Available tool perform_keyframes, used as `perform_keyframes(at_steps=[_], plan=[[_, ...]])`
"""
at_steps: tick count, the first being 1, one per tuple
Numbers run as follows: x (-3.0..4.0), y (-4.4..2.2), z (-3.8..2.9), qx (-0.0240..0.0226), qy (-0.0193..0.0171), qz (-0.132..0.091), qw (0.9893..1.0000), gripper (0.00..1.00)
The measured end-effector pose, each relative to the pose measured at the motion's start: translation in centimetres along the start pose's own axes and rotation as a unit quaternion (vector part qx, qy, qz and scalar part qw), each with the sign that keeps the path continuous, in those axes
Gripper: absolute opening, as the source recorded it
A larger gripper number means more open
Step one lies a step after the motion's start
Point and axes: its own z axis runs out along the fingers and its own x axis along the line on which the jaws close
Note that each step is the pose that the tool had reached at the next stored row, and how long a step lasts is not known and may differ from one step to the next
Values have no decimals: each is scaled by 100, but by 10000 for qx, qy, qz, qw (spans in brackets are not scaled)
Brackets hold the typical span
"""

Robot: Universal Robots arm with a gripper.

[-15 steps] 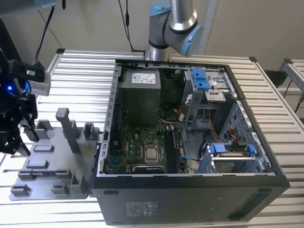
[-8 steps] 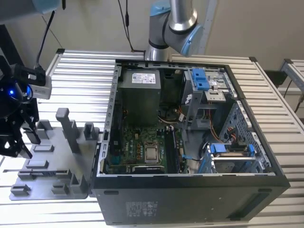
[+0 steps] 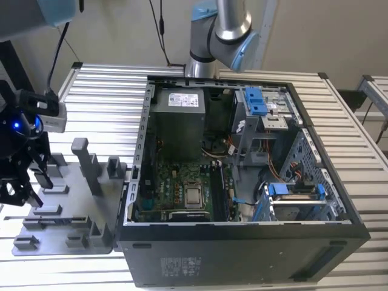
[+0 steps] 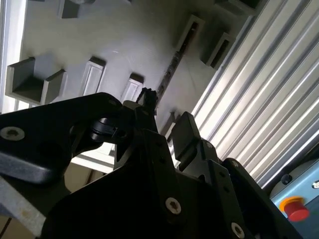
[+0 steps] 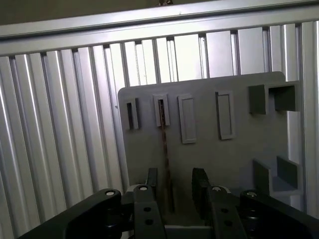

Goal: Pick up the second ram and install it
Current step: 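Pick up the second ram and move it above second insertion slot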

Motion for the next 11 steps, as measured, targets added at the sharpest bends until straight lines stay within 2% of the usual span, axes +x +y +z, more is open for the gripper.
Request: perform_keyframes(at_steps=[11], plan=[[42, 29, 155, 77, -10, -61, 10000, 42]])
